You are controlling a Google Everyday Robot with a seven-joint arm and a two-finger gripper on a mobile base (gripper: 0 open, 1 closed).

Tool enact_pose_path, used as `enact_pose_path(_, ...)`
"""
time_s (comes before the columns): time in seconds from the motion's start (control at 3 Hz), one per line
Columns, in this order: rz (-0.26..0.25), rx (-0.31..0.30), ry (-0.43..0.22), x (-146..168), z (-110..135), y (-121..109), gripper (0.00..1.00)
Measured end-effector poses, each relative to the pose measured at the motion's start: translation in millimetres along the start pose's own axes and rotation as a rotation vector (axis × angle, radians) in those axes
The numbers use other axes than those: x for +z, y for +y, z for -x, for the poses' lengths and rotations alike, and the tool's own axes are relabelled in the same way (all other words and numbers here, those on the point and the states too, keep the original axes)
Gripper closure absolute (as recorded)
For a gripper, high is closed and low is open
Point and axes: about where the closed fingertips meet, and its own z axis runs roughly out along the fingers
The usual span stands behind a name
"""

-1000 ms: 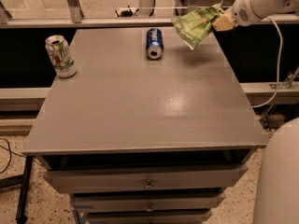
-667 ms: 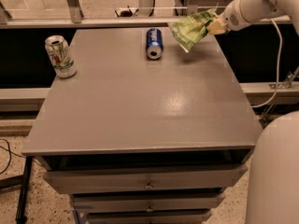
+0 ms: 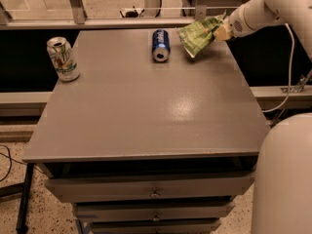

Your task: Move green jalapeno chip bag near pepsi can

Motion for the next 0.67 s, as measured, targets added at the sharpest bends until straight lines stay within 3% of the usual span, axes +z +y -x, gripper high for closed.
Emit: enact_pose_path(0.67, 0.011, 0.030, 0.004, 7.8, -6.3, 6.3, 0.37)
